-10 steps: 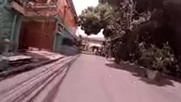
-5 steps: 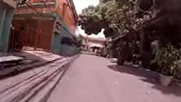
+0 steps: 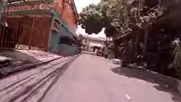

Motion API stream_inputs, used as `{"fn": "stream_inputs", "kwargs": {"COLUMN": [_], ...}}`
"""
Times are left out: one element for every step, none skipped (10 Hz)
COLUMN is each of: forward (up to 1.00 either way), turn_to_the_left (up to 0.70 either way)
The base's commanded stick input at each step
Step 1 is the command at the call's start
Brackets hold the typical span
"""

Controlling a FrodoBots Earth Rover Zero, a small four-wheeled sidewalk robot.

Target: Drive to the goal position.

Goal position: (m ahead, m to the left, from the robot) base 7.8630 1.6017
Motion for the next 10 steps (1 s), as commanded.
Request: {"fn": "stream_inputs", "kwargs": {"forward": [1.0, 1.0, 1.0, 1.0, 1.0, 1.0, 1.0, 1.0, 1.0, 1.0], "turn_to_the_left": [0.0, 0.0, 0.0, 0.0, 0.0, 0.0, 0.0, 0.0, 0.0, 0.0]}}
